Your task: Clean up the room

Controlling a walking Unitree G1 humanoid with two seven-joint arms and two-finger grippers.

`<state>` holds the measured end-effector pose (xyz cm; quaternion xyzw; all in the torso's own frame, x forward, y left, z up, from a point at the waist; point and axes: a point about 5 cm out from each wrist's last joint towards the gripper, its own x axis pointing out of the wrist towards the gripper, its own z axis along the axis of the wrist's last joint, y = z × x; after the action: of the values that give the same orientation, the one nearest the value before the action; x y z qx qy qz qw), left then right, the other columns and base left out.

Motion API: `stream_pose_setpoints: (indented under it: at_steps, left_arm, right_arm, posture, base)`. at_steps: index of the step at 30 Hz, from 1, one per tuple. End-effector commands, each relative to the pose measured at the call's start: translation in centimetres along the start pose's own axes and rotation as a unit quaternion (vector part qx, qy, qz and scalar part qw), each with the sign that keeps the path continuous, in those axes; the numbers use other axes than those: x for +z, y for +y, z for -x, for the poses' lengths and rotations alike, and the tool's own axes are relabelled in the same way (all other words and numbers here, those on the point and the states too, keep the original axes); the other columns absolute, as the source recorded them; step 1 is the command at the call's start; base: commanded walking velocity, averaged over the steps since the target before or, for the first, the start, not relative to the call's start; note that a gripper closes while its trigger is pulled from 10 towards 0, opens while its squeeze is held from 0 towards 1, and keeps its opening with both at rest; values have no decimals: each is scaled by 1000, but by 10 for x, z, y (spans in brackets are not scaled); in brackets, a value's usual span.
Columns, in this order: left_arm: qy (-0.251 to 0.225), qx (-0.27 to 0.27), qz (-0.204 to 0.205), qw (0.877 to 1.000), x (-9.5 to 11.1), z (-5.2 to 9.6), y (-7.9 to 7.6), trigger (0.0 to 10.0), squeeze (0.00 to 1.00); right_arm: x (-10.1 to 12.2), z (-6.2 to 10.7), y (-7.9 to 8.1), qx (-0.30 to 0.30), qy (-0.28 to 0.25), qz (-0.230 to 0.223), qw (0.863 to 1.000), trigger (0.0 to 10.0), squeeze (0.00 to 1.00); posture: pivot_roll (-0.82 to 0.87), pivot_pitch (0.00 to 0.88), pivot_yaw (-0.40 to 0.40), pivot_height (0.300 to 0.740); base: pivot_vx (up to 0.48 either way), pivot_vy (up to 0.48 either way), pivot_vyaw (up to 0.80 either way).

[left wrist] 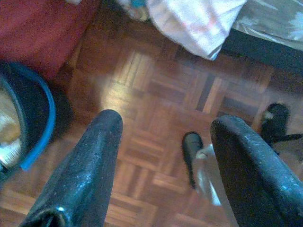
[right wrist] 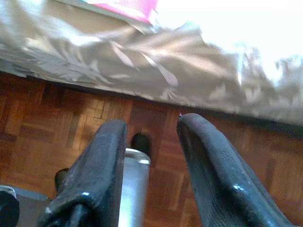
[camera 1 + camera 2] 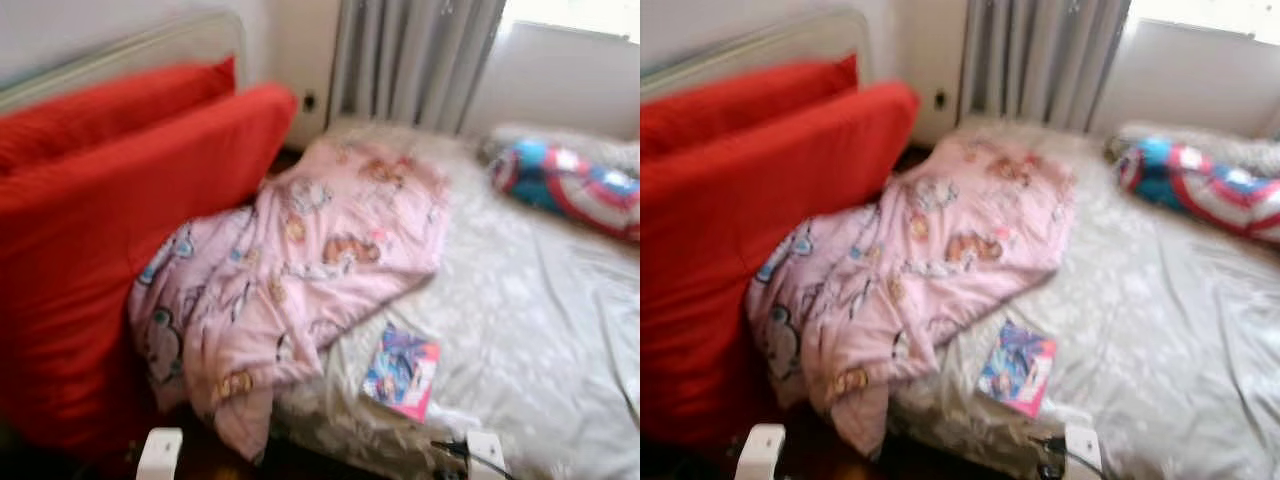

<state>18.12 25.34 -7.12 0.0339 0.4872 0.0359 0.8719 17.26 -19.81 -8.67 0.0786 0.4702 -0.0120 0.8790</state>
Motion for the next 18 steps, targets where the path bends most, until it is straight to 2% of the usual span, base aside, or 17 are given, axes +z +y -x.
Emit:
stream_pose_setpoints:
  at_steps: [1, 10, 14, 18]
  left_arm:
    - [-12, -9, -2, 1000, 8, -2, -7, 10000, 0]
    - [-13, -8, -2, 1000, 8, -2, -7, 10000, 0]
    - [-28, -3, 9, 1000, 10, -2, -7, 10000, 0]
    - [-57, -1, 35, 998, 14, -1, -7, 10000, 0]
  right_arm:
    - [-6, 3, -8, -11, 10, -2, 1000, 10000, 0]
    - [-6, 3, -8, -11, 8, -1, 1000, 10000, 0]
    - [-4, 3, -8, -16, -11, -14, 1000, 10000, 0]
    - [0, 3, -7, -20, -44, -35, 998, 10000, 0]
  posture:
    - [4, 0, -22, 740]
    - [4, 0, -21, 740]
    - [3, 0, -16, 740]
    - [4, 0, -13, 740]
  base:
    - [0, 0, -775]
    - [0, 0, -774]
    - [0, 0, 0]
    - [0, 0, 0]
